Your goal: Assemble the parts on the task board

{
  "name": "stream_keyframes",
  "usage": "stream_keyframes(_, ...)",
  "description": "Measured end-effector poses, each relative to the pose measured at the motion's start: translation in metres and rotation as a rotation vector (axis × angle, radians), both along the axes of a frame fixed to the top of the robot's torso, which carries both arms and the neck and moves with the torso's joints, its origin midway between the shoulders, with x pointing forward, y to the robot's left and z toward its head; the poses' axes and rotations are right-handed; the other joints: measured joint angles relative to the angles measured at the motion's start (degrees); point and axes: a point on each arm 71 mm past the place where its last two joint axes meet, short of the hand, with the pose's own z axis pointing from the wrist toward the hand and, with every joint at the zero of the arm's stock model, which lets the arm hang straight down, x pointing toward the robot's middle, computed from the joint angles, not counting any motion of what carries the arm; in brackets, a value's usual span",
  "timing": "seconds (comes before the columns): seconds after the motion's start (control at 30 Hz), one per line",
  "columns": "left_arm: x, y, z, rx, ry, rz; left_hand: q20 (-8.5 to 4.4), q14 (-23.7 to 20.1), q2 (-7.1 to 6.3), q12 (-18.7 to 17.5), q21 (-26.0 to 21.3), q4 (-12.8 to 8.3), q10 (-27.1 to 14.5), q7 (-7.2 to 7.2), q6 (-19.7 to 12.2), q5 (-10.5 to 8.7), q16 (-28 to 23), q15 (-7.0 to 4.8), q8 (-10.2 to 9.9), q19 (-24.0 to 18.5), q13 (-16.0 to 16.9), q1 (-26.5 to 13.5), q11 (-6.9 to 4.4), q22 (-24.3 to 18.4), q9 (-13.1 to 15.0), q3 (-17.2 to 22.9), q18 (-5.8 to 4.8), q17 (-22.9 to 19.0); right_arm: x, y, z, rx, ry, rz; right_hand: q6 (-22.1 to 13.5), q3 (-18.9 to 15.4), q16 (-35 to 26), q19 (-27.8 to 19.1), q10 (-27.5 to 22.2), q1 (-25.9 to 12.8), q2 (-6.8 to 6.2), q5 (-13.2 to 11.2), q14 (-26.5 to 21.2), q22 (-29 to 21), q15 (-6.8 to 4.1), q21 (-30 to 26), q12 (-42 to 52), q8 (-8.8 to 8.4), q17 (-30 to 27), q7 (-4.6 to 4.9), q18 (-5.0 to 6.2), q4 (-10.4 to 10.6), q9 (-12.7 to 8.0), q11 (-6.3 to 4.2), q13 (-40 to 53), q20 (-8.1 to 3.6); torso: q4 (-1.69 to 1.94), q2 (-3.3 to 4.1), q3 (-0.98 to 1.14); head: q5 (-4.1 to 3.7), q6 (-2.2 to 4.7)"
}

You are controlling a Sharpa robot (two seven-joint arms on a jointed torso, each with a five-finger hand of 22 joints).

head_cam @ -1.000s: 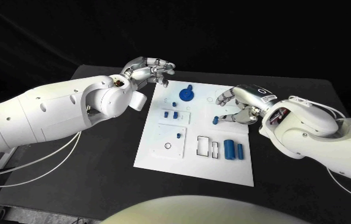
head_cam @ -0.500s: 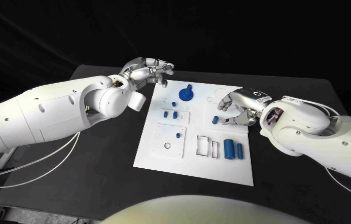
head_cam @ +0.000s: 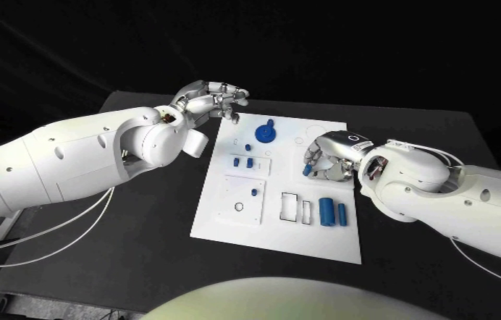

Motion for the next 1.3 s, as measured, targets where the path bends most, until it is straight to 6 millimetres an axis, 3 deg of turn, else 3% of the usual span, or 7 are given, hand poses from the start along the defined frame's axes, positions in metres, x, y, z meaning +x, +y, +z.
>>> stream_keyframes(0.57,0.0,-0.0004,-0.0001,0.001,0.002,0.0,0.0,0.0,0.0,0.0,-0.2,0.0,0.0,0.0,0.0,0.0,0.0,0.0,0.0,0.0,0.0,0.0,0.0,-0.1,0.1,0.0,0.0,0.0,0.0001,0.0061,-0.0039,0.004,0.01,0.008,2.5,4.6,0.2,0.4,3.6,0.0,0.0,-0.3,-0.2,1.0,-0.65,1.1,-0.2,0.68,0.3,-1.13,0.0,0.6,-0.6,-1.04,-0.3,-0.44,-0.06,-0.08,0.03,0.02,-0.13)
stream_keyframes(0.73,0.0,-0.0002,-0.0003,0.002,0.003,0.0,0.0,0.0,0.0,0.0,-0.2,0.0,0.0,0.0,0.0,0.0,0.0,0.0,0.0,0.0,0.0,0.0,0.0,-0.1,0.1,0.0,0.0,0.0,0.0006,0.0053,-0.0045,0.002,0.011,0.004,3.3,8.2,0.5,0.8,5.0,0.2,0.17,-1.2,-0.1,1.5,-1.17,1.9,-0.9,1.13,0.5,-1.44,0.0,0.2,-0.6,-1.33,-0.5,-0.82,-0.06,-0.08,0.05,0.02,-0.18)
stream_keyframes(0.87,0.0,-0.0002,-0.0005,0.002,0.004,0.0,0.0,0.0,0.0,0.0,-0.2,0.0,0.0,0.0,0.0,0.0,0.0,0.0,0.0,0.0,0.0,0.0,0.0,-0.1,0.1,0.0,0.0,0.0,0.0009,0.0051,-0.0045,0.0,0.007,0.002,3.8,12.7,0.5,1.0,5.8,1.9,-0.46,-1.4,0.0,2.0,-1.26,2.3,-1.6,1.59,0.6,-1.6,0.0,-1.1,-0.4,-1.54,-0.9,-1.03,-0.06,-0.08,0.06,0.0,-0.21)
stream_keyframes(1.03,0.0001,-0.0002,-0.0005,0.003,0.005,0.0,0.0,0.0,0.0,0.0,-0.2,0.0,0.0,0.0,0.0,0.01,0.0,0.0,0.0,0.0,0.0,0.0,0.0,-0.1,0.0,0.0,0.0,0.0,0.0008,0.0058,-0.0042,-0.003,-0.002,0.003,4.4,17.9,0.7,1.2,6.7,2.4,-0.96,-1.9,-0.2,2.7,-1.46,3.1,-2.2,2.53,0.9,-1.52,0.0,-3.7,0.2,-0.95,-0.9,-1.24,-0.06,-0.08,0.05,-0.04,-0.24)
stream_keyframes(1.13,0.0001,-0.0002,-0.0005,0.003,0.005,0.0,0.0,0.0,0.0,0.0,-0.2,0.0,0.0,0.0,0.0,0.01,0.0,0.0,0.0,0.0,0.0,0.0,0.0,-0.1,0.0,0.0,0.0,0.0,0.0003,0.0065,-0.0044,-0.002,-0.008,0.005,4.4,19.3,0.7,1.2,7.0,2.3,-1.0,-2.0,0.0,3.2,-1.66,3.5,-2.6,2.94,0.9,-1.53,0.0,-4.1,0.9,-0.63,-0.9,-1.24,-0.06,-0.08,0.06,-0.07,-0.25)
stream_keyframes(1.3,0.0003,-0.0001,-0.0006,0.003,0.006,0.001,0.0,0.0,0.0,0.0,-0.2,0.0,0.0,0.0,0.0,0.01,0.0,0.0,0.0,0.0,0.0,0.0,0.0,0.0,0.0,0.0,0.0,-0.1,-0.0013,0.0077,-0.0033,0.008,-0.022,0.009,5.2,23.3,0.7,1.4,7.5,0.7,-2.57,-1.7,-0.1,3.8,-1.79,4.2,-2.6,4.23,0.9,-1.77,0.0,-7.4,1.9,-0.12,-0.9,-1.45,-0.06,-0.09,0.05,-0.07,-0.22)
